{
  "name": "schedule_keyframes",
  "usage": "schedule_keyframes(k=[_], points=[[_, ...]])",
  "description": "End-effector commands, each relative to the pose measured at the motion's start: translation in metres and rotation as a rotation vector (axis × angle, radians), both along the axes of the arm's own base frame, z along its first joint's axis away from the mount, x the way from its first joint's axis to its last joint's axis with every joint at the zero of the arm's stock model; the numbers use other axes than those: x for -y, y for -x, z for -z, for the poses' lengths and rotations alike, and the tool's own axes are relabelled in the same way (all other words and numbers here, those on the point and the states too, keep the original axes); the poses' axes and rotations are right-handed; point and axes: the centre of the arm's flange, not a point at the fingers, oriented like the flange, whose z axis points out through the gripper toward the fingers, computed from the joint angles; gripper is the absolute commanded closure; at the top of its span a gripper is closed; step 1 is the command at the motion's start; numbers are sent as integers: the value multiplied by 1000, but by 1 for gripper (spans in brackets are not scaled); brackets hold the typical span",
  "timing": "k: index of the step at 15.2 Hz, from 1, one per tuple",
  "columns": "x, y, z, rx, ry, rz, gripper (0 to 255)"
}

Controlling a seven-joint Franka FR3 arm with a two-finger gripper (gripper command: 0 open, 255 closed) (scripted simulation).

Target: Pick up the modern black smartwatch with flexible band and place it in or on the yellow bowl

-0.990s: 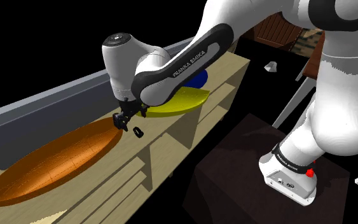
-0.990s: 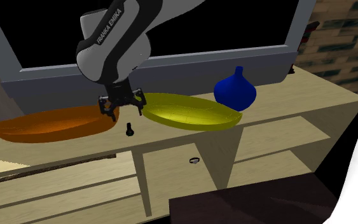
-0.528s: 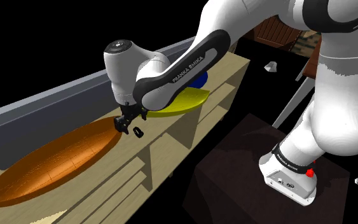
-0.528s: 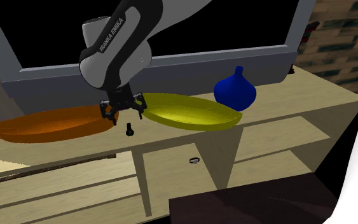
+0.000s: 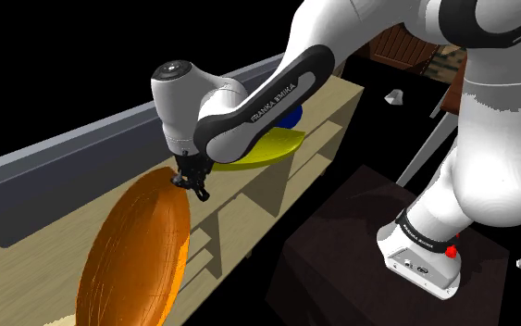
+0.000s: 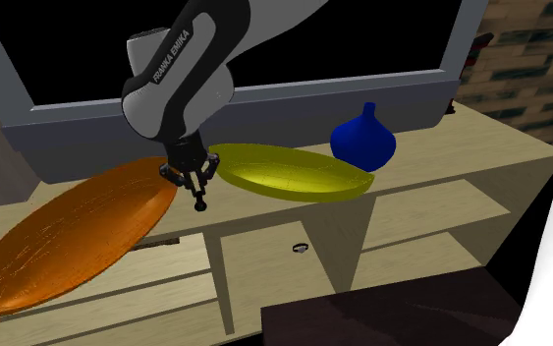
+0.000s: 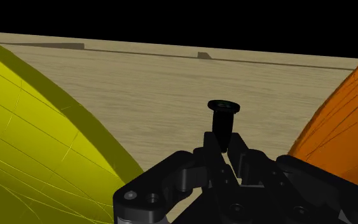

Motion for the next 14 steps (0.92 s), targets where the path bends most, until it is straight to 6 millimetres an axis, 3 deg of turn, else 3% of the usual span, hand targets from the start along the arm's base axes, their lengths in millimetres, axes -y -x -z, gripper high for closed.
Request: schedule_keyframes(k=[1,4,14], points=[[2,1,3,-7,5,1,255],[0,1,7,-7,4,1,255],[0,1,-46,-7,4,1,255]])
